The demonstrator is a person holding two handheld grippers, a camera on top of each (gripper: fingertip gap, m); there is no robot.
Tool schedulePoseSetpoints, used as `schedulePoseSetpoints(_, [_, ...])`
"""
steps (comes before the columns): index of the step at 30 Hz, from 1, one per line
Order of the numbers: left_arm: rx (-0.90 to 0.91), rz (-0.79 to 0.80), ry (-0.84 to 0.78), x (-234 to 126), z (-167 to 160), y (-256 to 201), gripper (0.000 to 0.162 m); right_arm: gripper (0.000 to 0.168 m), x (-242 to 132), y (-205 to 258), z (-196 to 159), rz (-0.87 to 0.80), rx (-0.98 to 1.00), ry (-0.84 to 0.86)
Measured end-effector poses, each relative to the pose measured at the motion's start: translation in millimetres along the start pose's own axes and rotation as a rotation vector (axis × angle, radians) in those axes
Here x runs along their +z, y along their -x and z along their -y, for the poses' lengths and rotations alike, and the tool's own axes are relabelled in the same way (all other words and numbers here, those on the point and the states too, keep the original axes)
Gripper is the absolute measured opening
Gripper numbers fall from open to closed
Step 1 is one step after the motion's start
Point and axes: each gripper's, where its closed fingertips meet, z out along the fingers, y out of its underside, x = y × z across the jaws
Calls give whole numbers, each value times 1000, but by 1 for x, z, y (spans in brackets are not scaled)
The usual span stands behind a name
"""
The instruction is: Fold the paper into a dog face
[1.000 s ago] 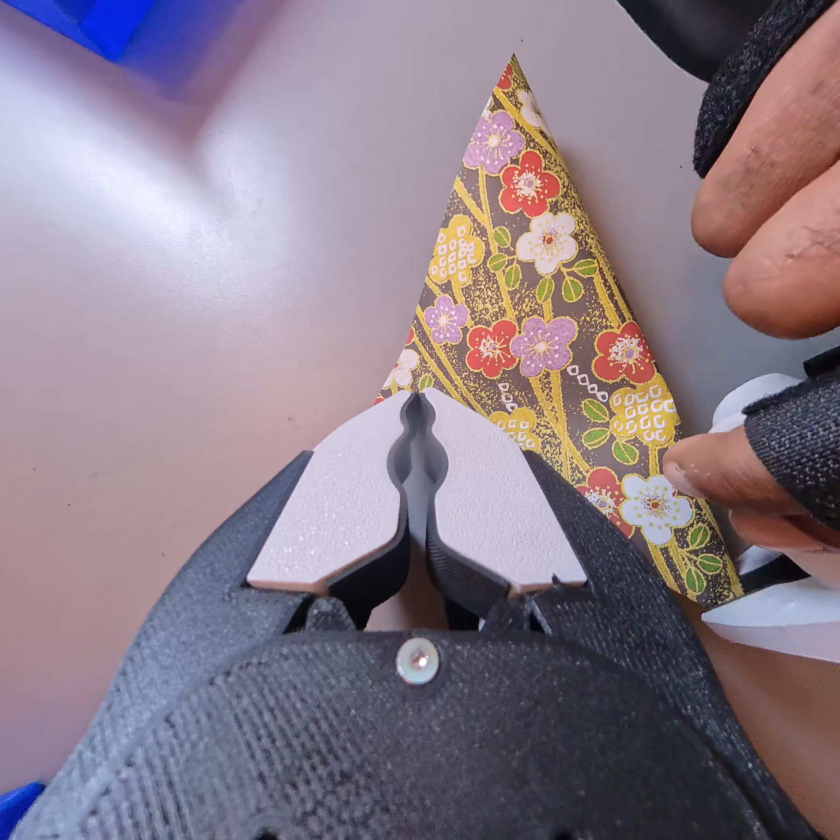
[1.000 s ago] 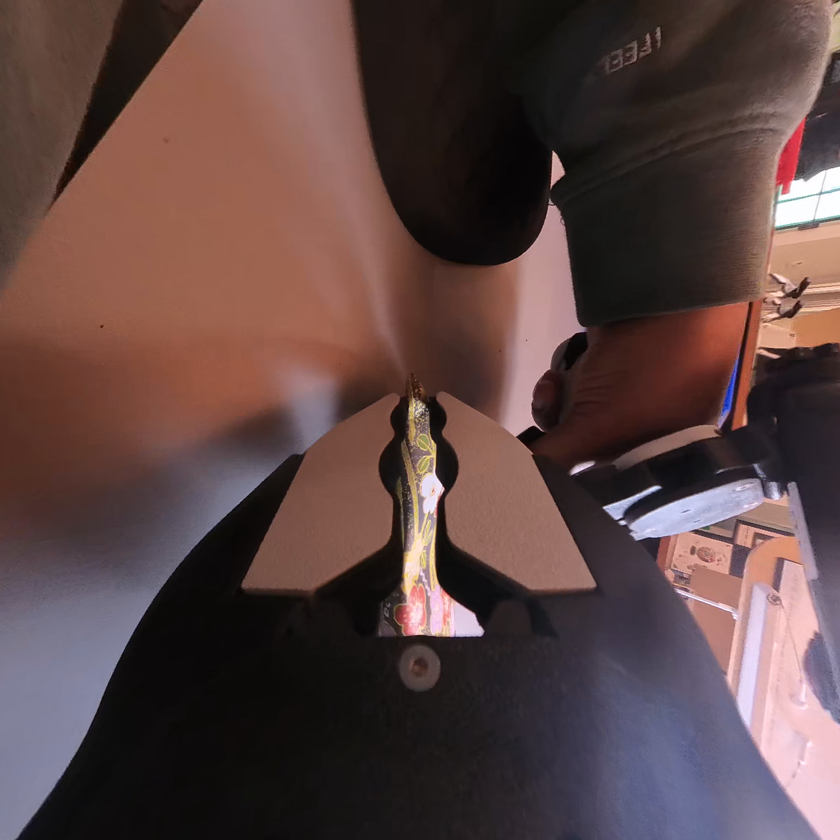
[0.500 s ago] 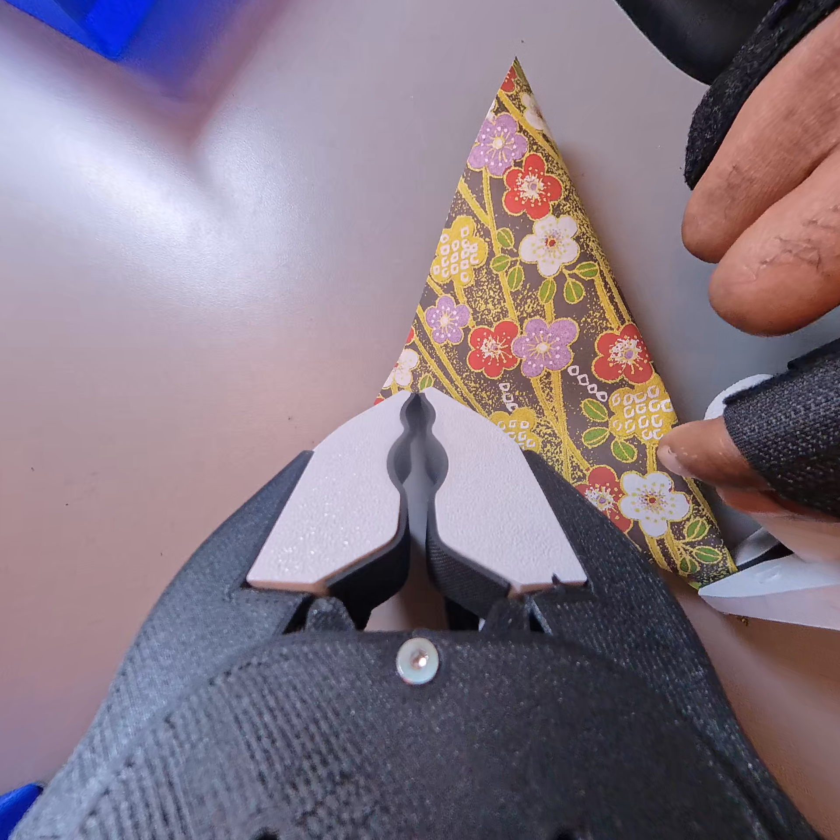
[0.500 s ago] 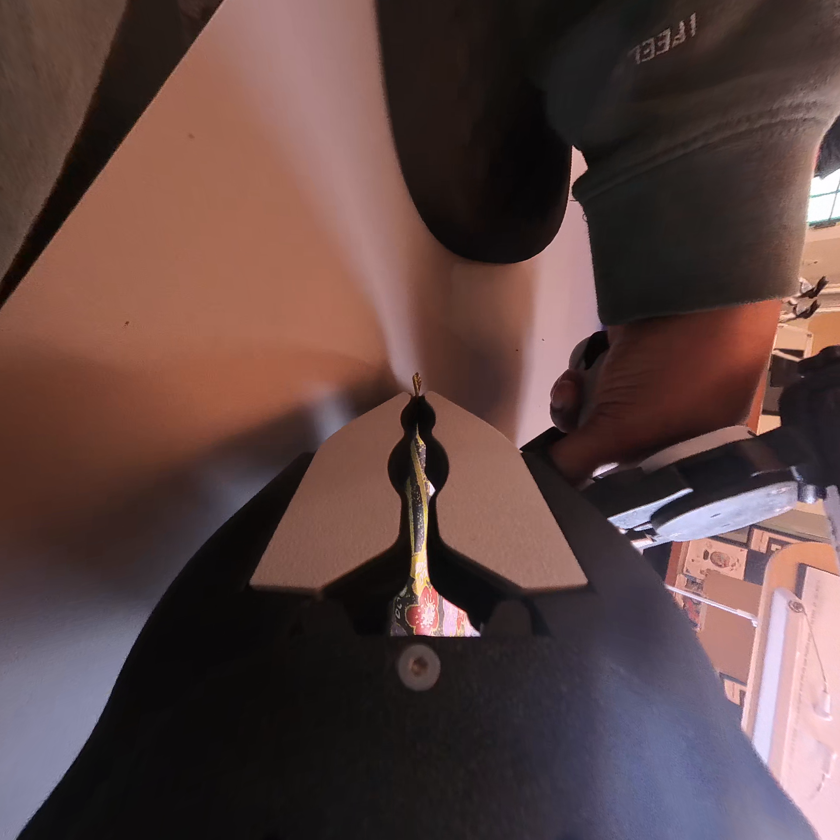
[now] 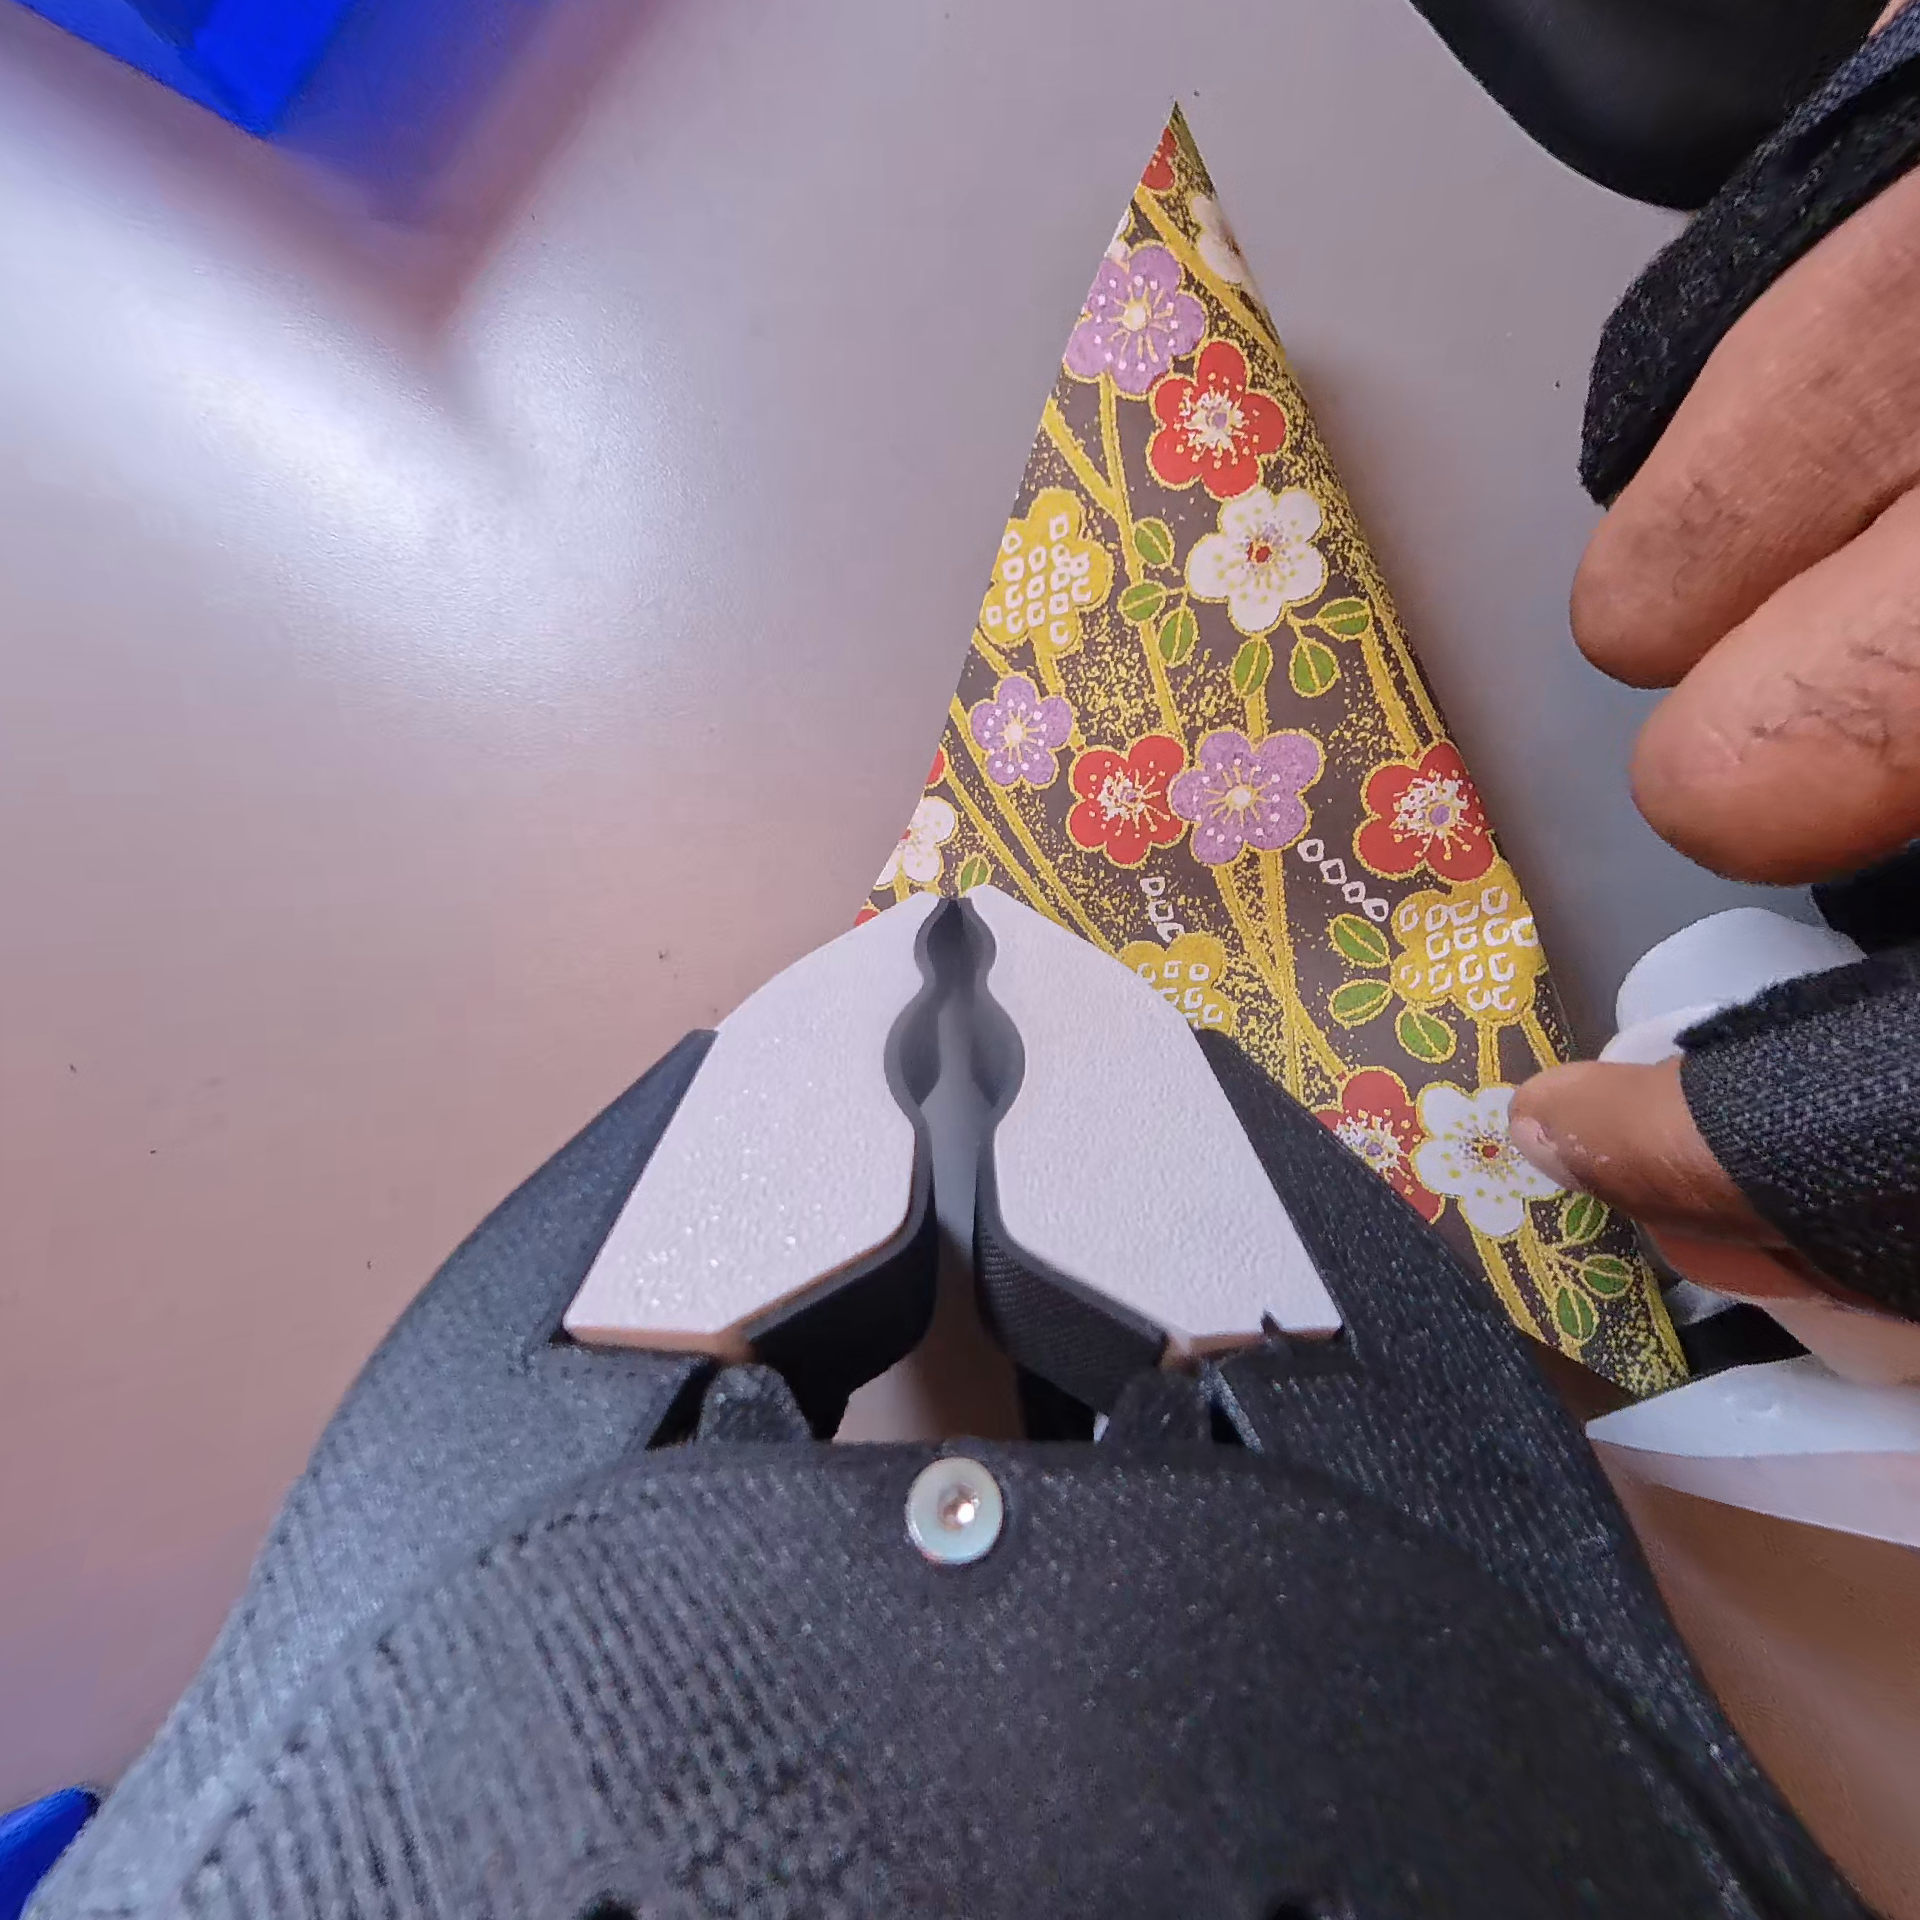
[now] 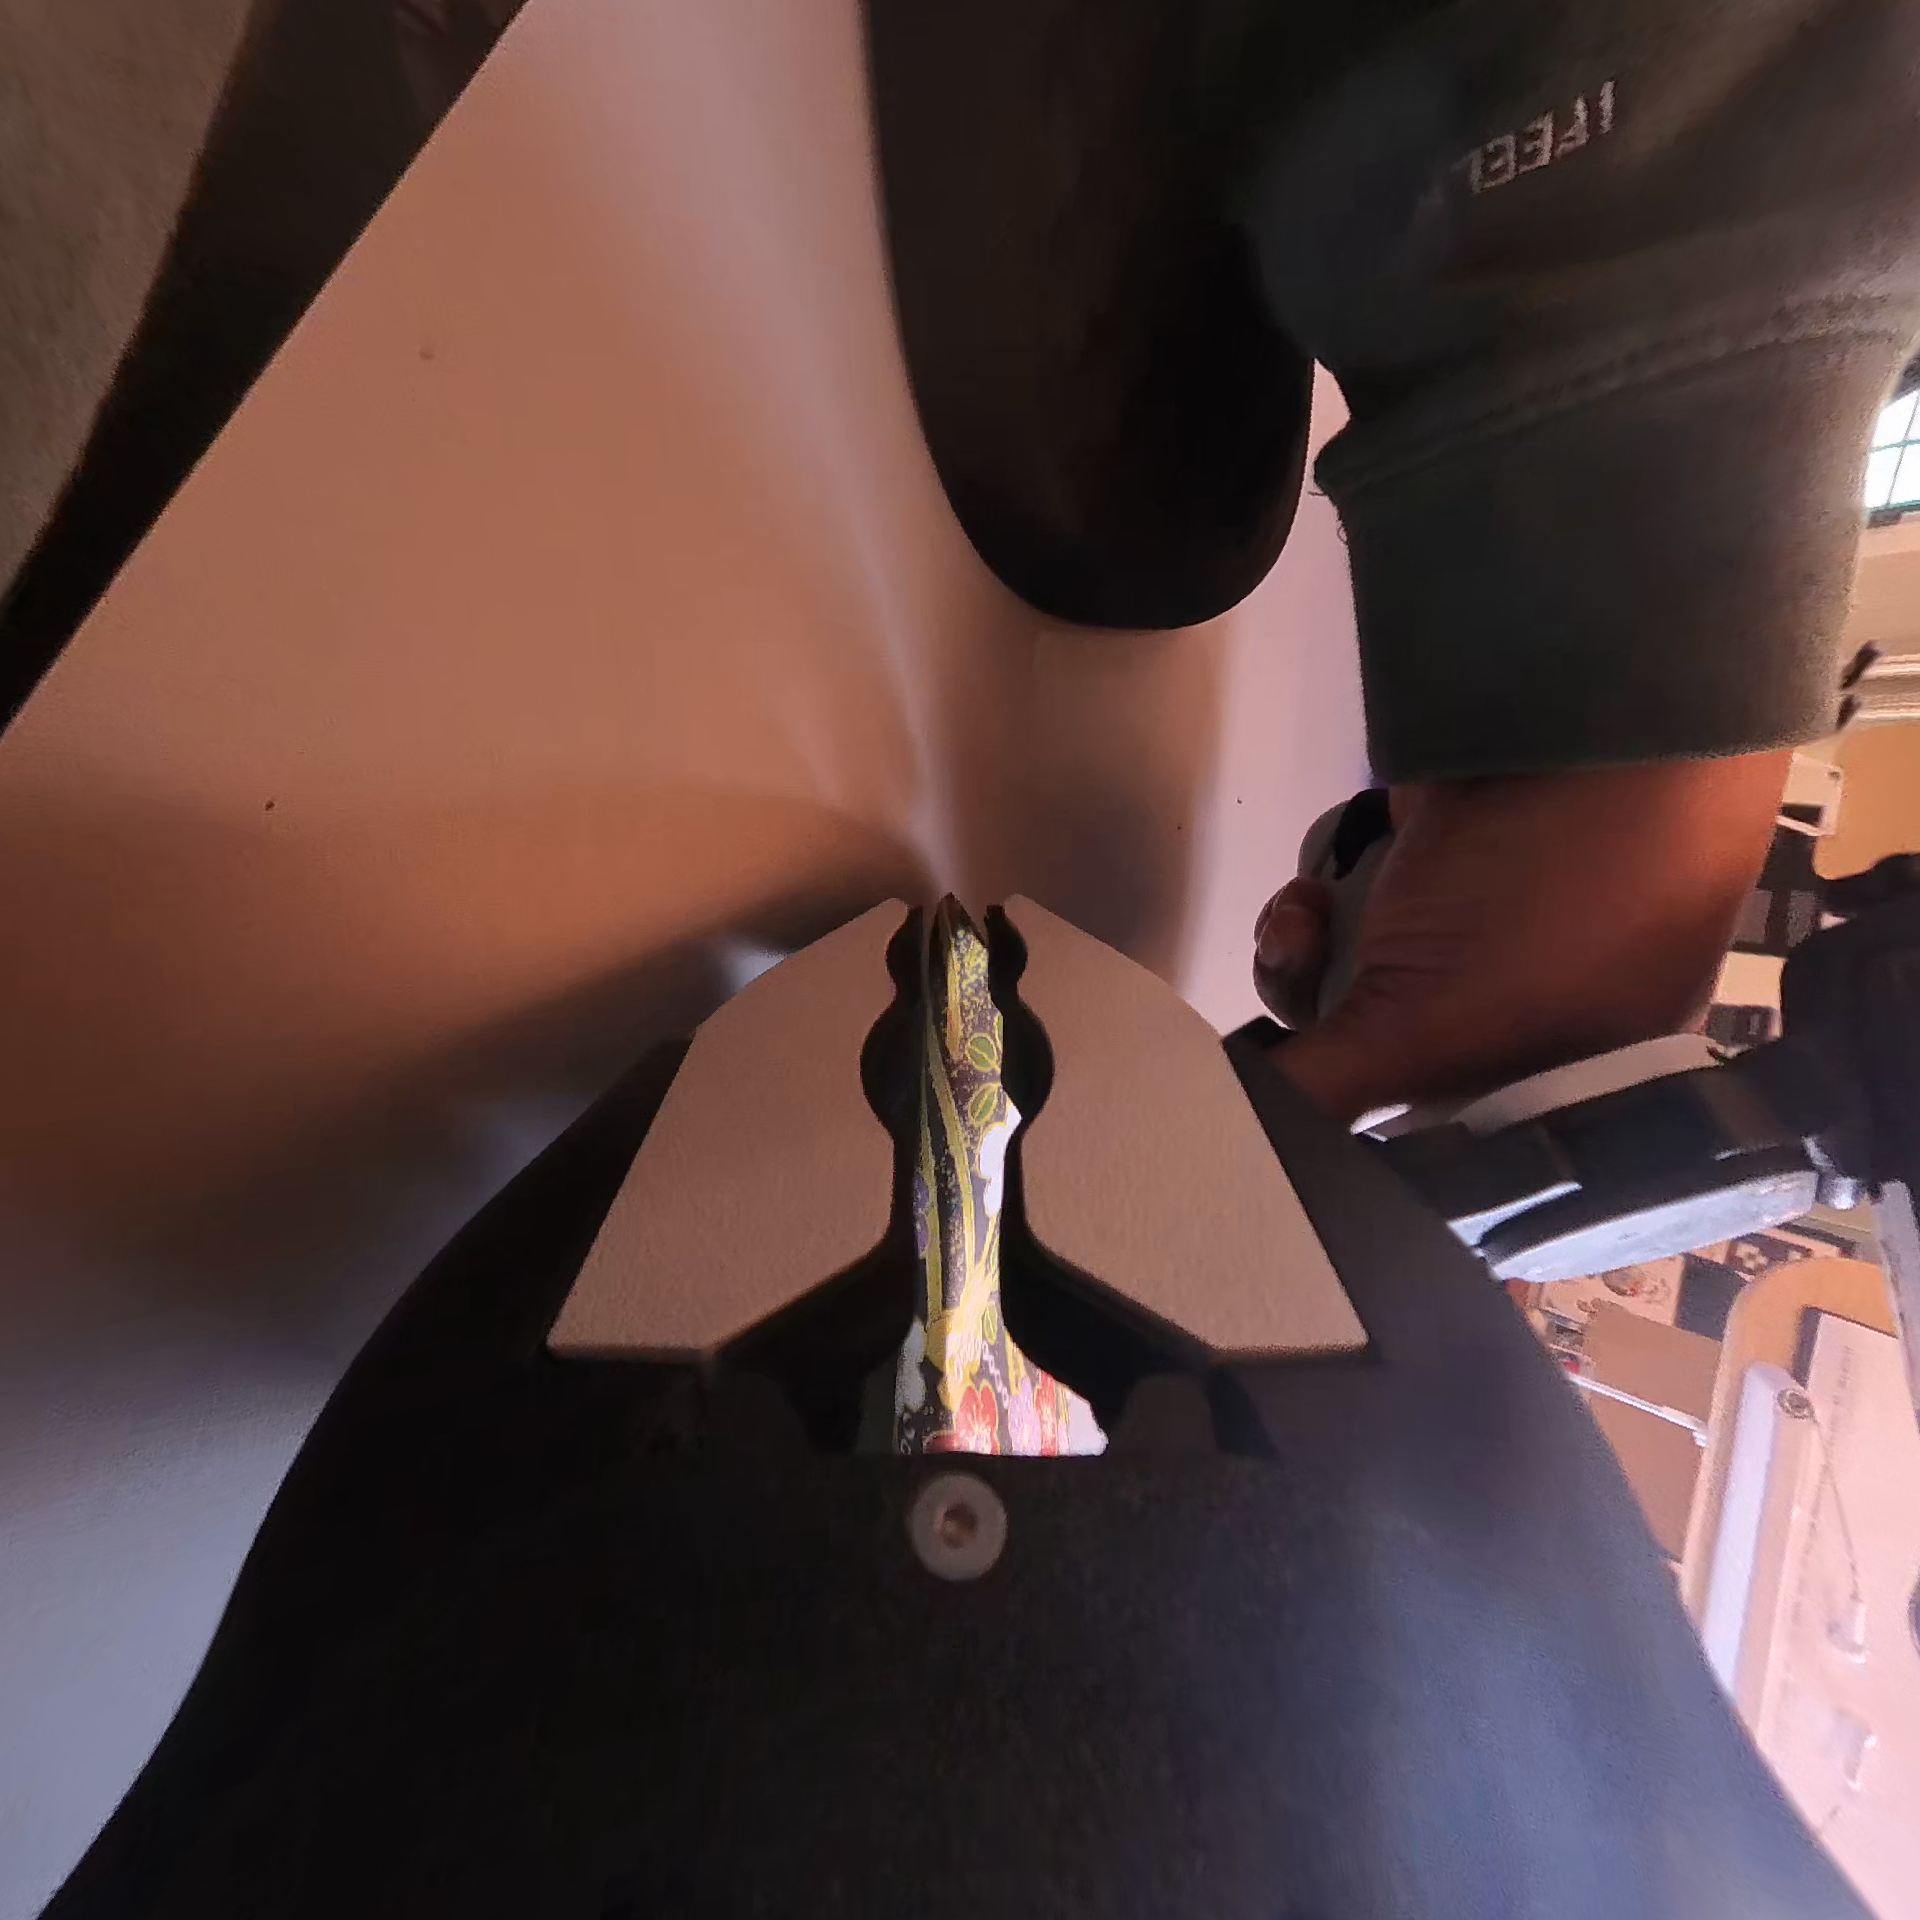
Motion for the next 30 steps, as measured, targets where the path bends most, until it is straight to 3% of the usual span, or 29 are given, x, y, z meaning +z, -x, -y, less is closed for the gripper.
schedulePoseSetpoints(3, [1,1,1,0,0,0,0,0,0,-1,1,-21,-26,-2])
schedulePoseSetpoints(16, [-3,-3,-1,0,0,0,0,0,0,-6,1,-87,19,1])
schedulePoseSetpoints(19, [-5,-3,-2,0,0,0,0,8,2,-3,0,-77,-8,13])
schedulePoseSetpoints(21, [-4,-2,-1,0,0,0,0,0,4,-2,0,-84,-24,10])
schedulePoseSetpoints(30, [-2,-2,0,0,0,-1,0,0,-1,-9,0,-133,31,-19])
